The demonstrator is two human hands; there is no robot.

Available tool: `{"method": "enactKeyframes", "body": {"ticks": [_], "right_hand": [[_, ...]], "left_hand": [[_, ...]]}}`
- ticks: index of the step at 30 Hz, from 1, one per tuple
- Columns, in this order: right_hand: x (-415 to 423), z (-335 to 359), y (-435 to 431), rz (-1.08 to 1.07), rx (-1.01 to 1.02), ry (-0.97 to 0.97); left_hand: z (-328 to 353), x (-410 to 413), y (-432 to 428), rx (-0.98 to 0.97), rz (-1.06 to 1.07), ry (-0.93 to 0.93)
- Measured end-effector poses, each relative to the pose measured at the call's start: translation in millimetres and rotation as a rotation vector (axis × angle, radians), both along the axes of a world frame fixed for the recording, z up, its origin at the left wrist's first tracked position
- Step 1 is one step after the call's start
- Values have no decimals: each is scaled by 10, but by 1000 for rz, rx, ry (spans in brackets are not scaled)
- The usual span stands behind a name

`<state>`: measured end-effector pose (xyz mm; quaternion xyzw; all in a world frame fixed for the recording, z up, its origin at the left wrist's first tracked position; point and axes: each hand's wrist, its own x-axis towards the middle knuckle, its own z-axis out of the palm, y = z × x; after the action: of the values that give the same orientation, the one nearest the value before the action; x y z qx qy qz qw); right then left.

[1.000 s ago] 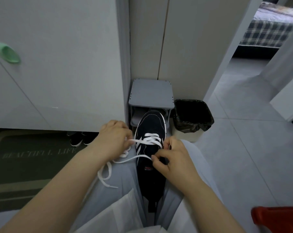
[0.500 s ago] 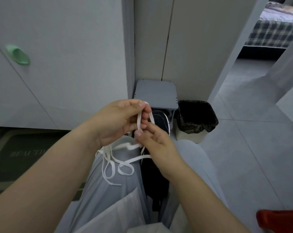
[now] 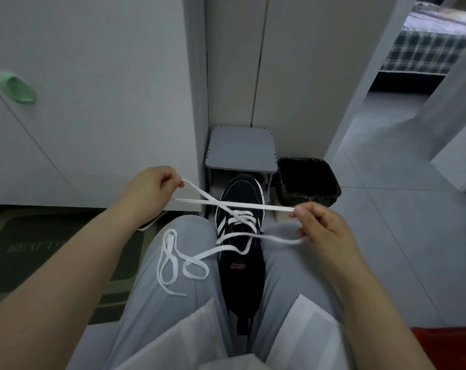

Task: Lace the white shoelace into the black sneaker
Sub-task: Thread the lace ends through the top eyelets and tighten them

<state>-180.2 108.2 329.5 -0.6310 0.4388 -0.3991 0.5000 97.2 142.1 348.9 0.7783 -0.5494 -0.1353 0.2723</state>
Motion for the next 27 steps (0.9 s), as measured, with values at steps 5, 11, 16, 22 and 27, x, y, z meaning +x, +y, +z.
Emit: {"method": "enactKeyframes", "body": {"ticks": [5,11,16,22,27], "right_hand": [[233,33,94,163,-4,2],[348,92,77,265,-111,54],[121,13,-24,211,-95,135],[16,-214,-63,183,-108,268],[11,-226,-74,225,-127,328]], "left_hand": [[-41,-511,92,-134,-380,-50],[134,-868,162,25,-562,102],[275,-361,265,-75,-295,44],[112,27,352,-26,-140,-75],[-177,270,362,145,-46,-294]]}}
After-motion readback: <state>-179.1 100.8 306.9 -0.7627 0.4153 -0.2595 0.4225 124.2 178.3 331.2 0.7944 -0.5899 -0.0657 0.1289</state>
